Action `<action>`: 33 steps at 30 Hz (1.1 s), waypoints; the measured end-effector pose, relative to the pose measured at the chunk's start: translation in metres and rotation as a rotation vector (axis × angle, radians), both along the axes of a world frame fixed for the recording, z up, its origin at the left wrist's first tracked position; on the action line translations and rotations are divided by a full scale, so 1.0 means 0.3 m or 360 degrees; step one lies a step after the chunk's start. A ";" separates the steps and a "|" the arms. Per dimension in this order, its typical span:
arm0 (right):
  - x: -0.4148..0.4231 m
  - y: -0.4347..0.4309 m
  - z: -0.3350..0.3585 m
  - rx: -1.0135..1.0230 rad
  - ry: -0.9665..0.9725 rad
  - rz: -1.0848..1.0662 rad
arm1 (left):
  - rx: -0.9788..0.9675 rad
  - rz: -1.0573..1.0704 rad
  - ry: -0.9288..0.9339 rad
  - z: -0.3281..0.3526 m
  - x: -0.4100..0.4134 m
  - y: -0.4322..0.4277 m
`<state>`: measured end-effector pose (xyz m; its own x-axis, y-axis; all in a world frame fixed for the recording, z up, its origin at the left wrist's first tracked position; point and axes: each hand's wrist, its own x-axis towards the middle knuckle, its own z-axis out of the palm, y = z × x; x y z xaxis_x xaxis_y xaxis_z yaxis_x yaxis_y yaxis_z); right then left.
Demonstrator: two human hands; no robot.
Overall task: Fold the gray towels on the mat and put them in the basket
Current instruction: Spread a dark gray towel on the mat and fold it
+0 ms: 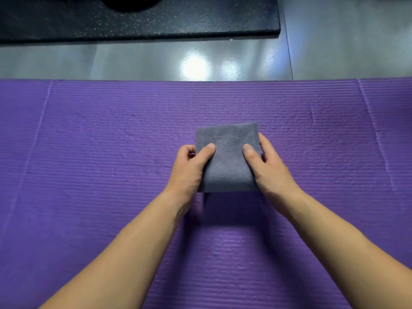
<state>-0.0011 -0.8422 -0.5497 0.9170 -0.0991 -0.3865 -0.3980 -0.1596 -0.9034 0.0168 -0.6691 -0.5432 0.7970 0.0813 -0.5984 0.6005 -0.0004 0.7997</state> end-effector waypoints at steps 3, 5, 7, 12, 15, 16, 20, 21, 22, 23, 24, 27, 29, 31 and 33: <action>-0.017 0.033 0.030 -0.0026 -0.0071 0.0036 | -0.0127 0.0112 -0.0090 0.021 -0.036 0.019; -0.034 0.056 0.066 -0.0048 -0.0089 0.0057 | -0.0222 0.0142 -0.0094 0.043 -0.058 0.047; -0.058 0.086 0.110 -0.0062 -0.0066 0.0105 | -0.0288 0.0173 -0.0057 0.086 -0.096 0.086; -0.136 0.208 0.305 -0.0025 -0.0002 0.0262 | -0.0231 0.0215 -0.0040 0.279 -0.227 0.226; -0.171 0.313 0.468 0.0031 0.0061 0.0407 | -0.0189 0.0248 -0.0053 0.431 -0.279 0.348; -0.187 0.355 0.525 0.0021 0.0073 0.0441 | -0.0171 0.0247 -0.0060 0.489 -0.297 0.392; -0.258 0.547 0.776 -0.0055 0.0080 0.0483 | -0.0099 0.0277 -0.0120 0.751 -0.359 0.575; -0.274 0.601 0.847 -0.0073 0.0075 0.0499 | -0.0081 0.0297 -0.0124 0.825 -0.374 0.627; -0.287 0.653 0.914 -0.0100 0.0052 0.0511 | -0.0075 0.0324 -0.0132 0.900 -0.387 0.677; -0.296 0.710 0.986 -0.0118 0.0024 0.0522 | -0.0075 0.0360 -0.0139 0.977 -0.396 0.734; -0.299 0.768 1.055 -0.0129 -0.0001 0.0536 | -0.0078 0.0398 -0.0146 1.048 -0.403 0.793; -0.289 0.970 1.268 -0.0089 -0.0013 0.0630 | -0.0062 0.0517 -0.0138 1.268 -0.415 0.988; -0.268 1.122 1.405 -0.0050 -0.0021 0.0733 | -0.0029 0.0620 -0.0136 1.401 -0.422 1.134; -0.236 1.287 1.529 0.0009 -0.0018 0.0845 | 0.0003 0.0721 -0.0123 1.522 -0.430 1.294; -0.205 1.468 1.633 0.0067 -0.0019 0.0991 | 0.0038 0.0817 -0.0115 1.626 -0.438 1.468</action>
<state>-0.0625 -0.4019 -0.0597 0.8020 0.4705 -0.3680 -0.2320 -0.3224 -0.9178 -0.1146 -0.2288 -0.0555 0.6900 0.4856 -0.5367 0.4717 0.2608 0.8423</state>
